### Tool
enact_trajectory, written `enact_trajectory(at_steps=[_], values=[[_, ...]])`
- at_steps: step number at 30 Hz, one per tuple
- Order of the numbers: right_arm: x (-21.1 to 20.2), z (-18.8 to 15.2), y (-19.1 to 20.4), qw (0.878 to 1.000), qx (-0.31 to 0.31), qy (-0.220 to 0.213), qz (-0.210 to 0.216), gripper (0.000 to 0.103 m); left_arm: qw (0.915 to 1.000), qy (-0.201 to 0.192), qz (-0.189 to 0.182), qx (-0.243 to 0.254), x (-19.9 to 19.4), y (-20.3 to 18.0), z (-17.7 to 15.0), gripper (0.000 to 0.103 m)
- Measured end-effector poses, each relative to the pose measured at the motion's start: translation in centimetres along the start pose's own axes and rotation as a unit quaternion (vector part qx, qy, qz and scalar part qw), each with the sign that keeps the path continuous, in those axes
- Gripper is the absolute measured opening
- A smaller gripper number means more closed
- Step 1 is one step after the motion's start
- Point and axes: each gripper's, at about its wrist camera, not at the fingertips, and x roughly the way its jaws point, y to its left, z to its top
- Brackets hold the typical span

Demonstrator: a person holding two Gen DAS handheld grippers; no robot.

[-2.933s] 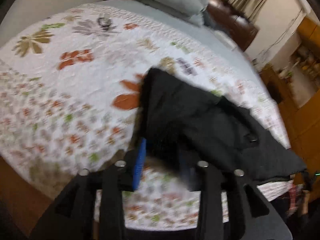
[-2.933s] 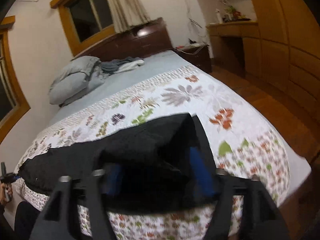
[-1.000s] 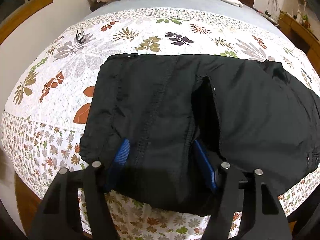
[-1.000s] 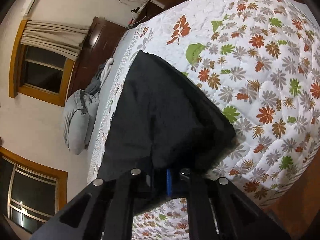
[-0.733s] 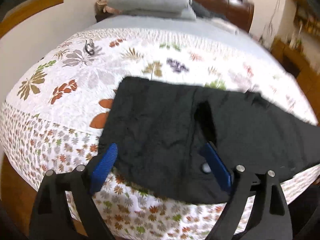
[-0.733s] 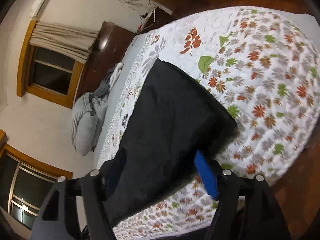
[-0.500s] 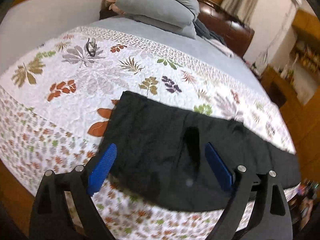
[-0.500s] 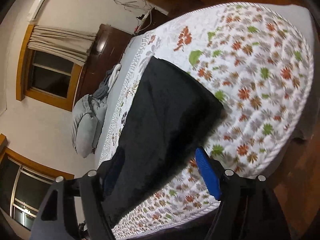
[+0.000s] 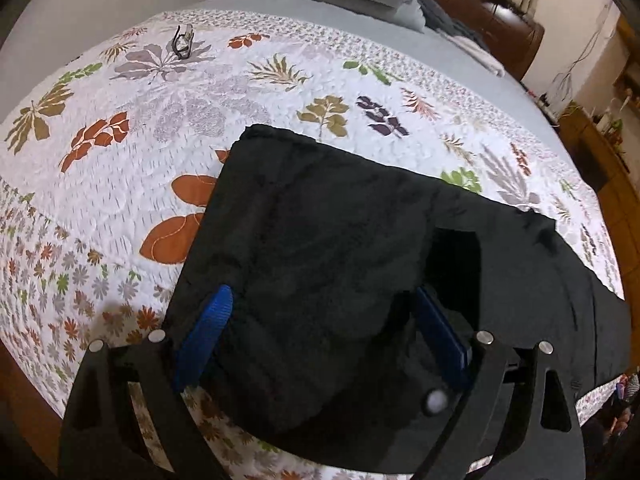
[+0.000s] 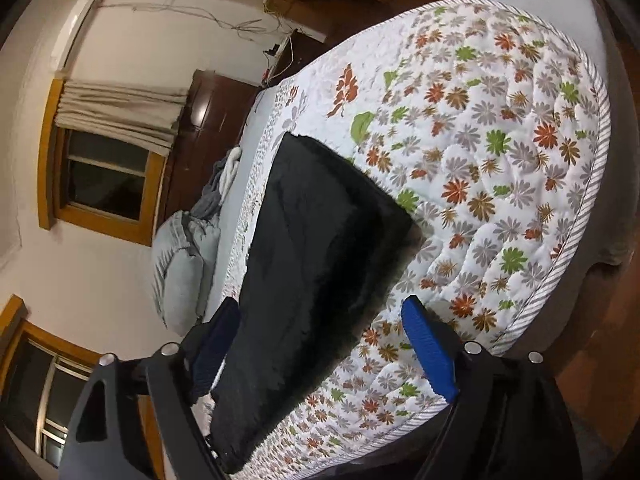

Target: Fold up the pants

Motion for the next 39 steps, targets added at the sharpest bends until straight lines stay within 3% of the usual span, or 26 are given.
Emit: enact_trajectory(at_steps=[7, 19, 25, 32, 36, 39], values=[[0.2, 1.1, -1.8, 0.999, 0.02, -0.011, 0.029, 0.085, 0.9988, -0.002, 0.035, 0.034, 0.4, -1.1, -0.5, 0.094], [1.6, 3.4, -1.9, 0.998, 0.017, -0.019, 0.05, 0.085, 0.9981, -0.006, 0.048, 0.038, 0.8, -1.7, -0.6, 0.1], [2.6, 4.1, 0.2, 0.997, 0.002, -0.012, 0.071, 0.085, 0.998, -0.005, 0.051, 0.037, 0.7, -1.8, -0.6, 0.1], [3.8, 3.9, -0.1, 0.998, 0.001, -0.009, 0.063, 0.082, 0.9979, -0.027, 0.052, 0.029, -0.9, -2.1, -1.2, 0.1], [4.3, 3.8, -0.2, 0.999, -0.007, -0.008, 0.037, 0.053, 0.9978, -0.056, 0.035, 0.006, -2.5, -1.8, -2.2, 0.1], [4.2, 3.7, -0.8, 0.999, 0.009, -0.004, 0.053, 0.053, 0.9968, -0.076, 0.02, -0.012, -3.5, -1.8, -3.2, 0.1]])
